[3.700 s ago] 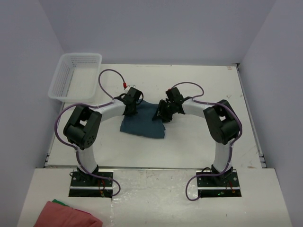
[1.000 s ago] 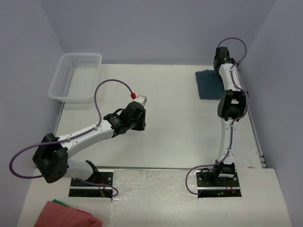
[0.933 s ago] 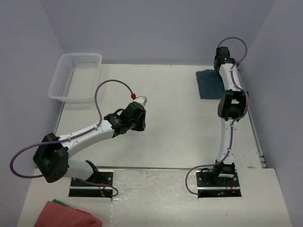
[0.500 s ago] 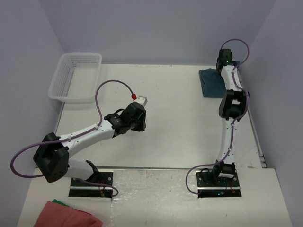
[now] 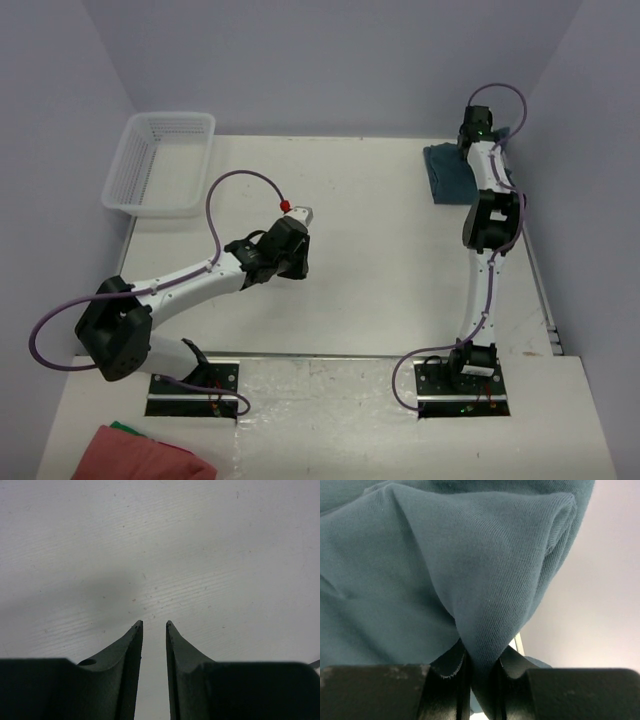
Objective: Fold and stack the t-shirts
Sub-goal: Put the neatly folded tshirt into the corner of the board with the right arm
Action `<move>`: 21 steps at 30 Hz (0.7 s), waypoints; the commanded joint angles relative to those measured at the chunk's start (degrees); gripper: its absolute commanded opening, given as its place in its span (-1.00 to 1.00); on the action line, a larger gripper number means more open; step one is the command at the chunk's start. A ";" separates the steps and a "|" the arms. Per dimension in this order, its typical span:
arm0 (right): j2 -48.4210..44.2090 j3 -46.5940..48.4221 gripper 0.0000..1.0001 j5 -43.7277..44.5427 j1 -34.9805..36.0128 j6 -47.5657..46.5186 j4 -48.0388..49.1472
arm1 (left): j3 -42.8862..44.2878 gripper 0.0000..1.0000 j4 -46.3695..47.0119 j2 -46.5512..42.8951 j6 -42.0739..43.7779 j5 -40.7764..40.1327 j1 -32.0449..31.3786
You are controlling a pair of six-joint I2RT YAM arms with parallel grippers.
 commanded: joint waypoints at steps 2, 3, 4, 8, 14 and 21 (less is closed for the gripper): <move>0.10 3.67 0.00 5.05 -0.33 -1.17 5.06 | 0.04 -0.47 -0.15 0.30 1.99 0.82 -0.21; -0.08 3.15 0.63 5.57 -0.25 -1.34 6.28 | -0.04 -0.47 -0.15 0.30 1.99 0.82 -0.21; -0.69 2.19 0.97 6.97 -0.25 -1.68 7.60 | -0.13 -0.47 -0.24 0.30 1.99 0.74 -0.30; -4.29 -0.02 0.98 10.23 0.02 -1.07 10.33 | -0.57 -0.47 -0.85 -0.05 1.55 0.65 -0.21; -13.52 -2.05 0.98 10.77 3.00 -2.49 13.17 | 0.21 -0.47 -3.22 -2.68 -0.56 -0.75 -1.35; -26.16 -7.84 0.97 0.54 10.91 14.02 -4.84 | 3.11 -0.48 -6.48 -3.83 -4.86 -7.87 -4.33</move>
